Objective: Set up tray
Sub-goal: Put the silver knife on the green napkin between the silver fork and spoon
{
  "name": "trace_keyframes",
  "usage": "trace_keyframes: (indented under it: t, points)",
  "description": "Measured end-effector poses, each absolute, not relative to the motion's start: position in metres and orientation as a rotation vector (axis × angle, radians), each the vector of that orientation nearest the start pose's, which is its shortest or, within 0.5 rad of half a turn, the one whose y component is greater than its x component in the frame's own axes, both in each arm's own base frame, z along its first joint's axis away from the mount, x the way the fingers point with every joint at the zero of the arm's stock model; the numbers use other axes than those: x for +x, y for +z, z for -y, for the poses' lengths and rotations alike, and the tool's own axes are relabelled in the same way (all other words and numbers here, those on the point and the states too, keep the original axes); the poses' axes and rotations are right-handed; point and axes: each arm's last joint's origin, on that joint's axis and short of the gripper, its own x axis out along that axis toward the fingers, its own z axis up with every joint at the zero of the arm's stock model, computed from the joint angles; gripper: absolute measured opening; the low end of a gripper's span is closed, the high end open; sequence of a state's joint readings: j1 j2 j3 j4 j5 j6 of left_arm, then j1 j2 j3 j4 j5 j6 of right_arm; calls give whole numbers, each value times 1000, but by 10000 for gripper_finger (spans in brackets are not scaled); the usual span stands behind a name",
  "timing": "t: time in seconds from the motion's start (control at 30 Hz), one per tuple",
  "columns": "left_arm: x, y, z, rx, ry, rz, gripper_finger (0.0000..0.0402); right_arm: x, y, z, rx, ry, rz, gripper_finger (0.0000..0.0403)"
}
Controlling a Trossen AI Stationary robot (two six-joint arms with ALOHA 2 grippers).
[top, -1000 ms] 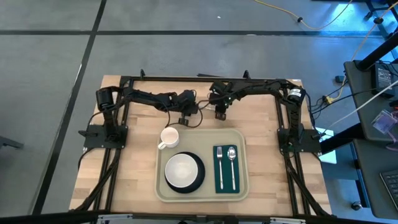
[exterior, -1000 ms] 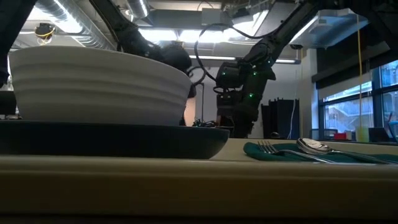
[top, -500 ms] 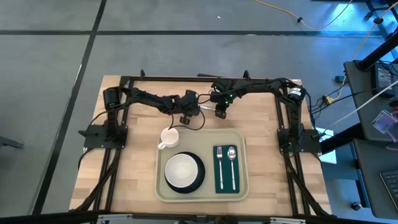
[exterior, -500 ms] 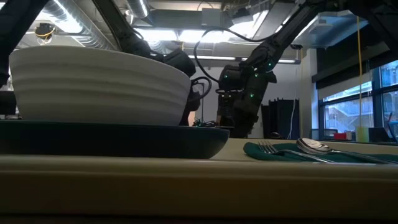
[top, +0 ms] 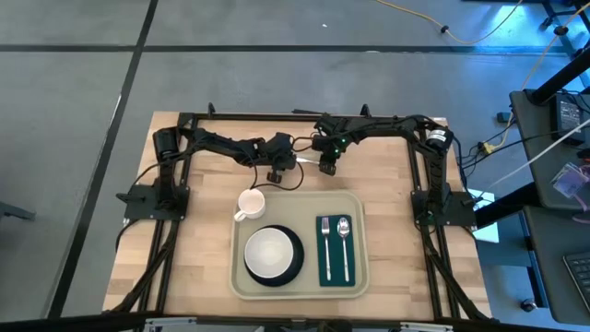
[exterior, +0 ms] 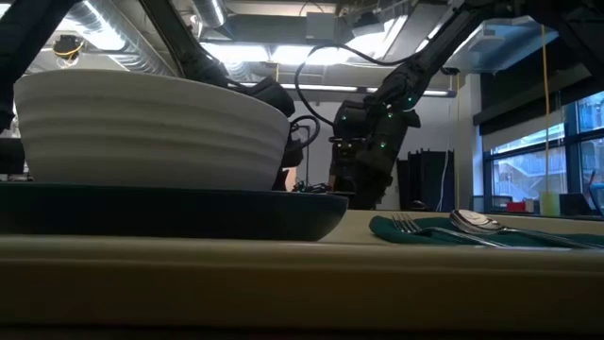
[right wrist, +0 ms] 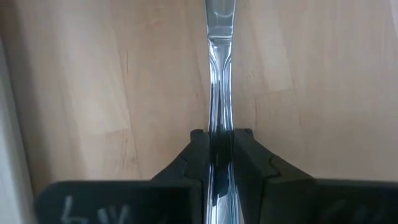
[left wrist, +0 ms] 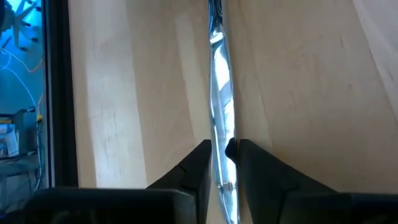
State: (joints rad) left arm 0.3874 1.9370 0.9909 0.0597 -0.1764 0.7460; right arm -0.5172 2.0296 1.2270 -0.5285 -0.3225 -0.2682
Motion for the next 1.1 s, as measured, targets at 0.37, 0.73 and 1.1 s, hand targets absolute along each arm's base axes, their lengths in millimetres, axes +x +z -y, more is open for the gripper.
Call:
trace_keyframes:
  t: [0.37,0.73,1.1]
  points:
    - [338,111,-143,585,135,-1033,39,328,112,174,415,57,-1193,50]
    - [338,110,-142,589,93,-1031,5,327,111,173,461,81,-1179,50]
    - [336,109,-140,589,55,-1062,2,329,113,174,384,52,-1185,99]
